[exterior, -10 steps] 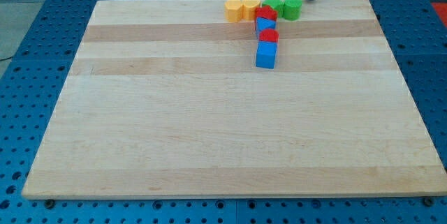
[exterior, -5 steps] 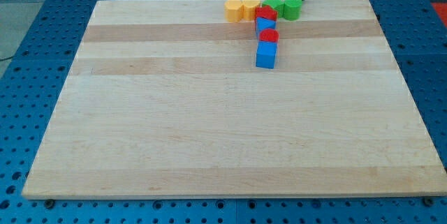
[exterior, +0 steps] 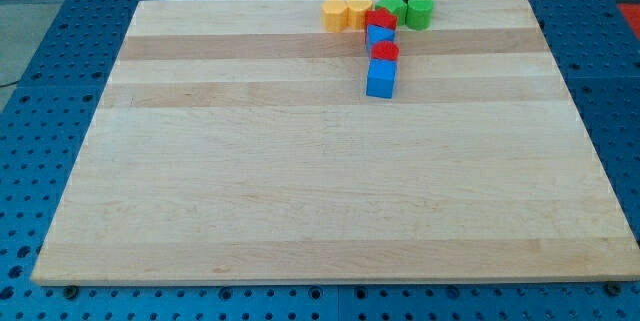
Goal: Move green circle a bit down and left
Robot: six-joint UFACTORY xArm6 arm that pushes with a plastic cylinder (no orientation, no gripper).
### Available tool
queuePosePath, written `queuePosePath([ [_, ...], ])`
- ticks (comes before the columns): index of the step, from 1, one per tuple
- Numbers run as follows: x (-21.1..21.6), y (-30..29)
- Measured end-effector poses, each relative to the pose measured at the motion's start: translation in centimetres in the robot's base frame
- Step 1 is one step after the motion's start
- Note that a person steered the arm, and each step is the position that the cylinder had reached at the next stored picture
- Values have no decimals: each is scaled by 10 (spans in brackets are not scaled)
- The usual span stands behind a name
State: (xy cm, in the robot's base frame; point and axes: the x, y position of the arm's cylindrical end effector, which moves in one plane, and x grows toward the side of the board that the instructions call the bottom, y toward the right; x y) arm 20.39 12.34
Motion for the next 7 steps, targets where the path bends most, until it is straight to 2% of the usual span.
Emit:
queuePosePath([
  [2, 0, 7],
  [4, 29, 46],
  [5, 31, 43],
  [7, 8, -8],
])
